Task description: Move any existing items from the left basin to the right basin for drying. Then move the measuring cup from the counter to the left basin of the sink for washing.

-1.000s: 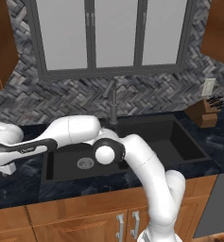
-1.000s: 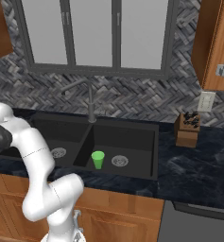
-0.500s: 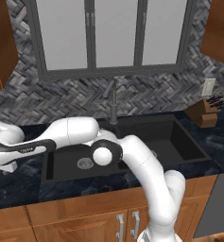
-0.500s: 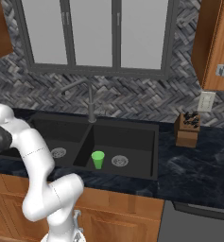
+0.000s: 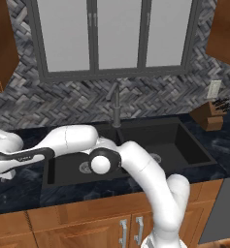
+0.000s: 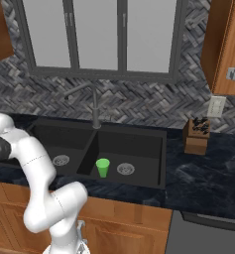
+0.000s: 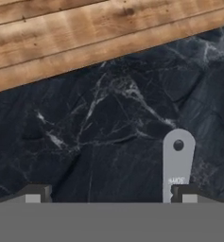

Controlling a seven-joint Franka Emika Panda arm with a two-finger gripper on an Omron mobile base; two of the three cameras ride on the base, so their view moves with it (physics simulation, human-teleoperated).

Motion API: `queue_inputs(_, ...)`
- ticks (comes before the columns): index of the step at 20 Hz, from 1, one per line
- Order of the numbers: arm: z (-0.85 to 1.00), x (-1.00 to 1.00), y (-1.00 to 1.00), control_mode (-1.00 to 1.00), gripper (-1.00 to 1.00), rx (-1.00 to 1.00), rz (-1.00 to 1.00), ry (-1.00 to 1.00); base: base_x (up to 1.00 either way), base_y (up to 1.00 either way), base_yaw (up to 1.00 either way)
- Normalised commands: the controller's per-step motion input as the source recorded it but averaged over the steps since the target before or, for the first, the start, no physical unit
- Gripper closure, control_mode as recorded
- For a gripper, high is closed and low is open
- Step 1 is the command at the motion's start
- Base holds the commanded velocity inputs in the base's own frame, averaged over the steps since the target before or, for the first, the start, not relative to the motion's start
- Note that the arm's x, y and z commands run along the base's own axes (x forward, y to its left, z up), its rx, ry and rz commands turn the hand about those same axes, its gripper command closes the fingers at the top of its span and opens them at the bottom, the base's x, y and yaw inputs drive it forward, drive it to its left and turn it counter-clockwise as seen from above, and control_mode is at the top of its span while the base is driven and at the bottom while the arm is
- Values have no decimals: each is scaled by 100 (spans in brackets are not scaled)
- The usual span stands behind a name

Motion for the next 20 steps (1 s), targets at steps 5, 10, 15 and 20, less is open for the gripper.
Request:
queue_inputs(5, -2, 0, 20, -100, -100, 0, 0, 0, 0, 0, 0)
queue_inputs(10, 0, 8, 17, -100, -100, 0, 0, 0, 0, 0, 0)
queue_inputs(15, 0, 11, 15, -100, -100, 0, 0, 0, 0, 0, 0)
queue_inputs(20, -5, 11, 17, -100, -100, 0, 1, 0, 0, 0, 0)
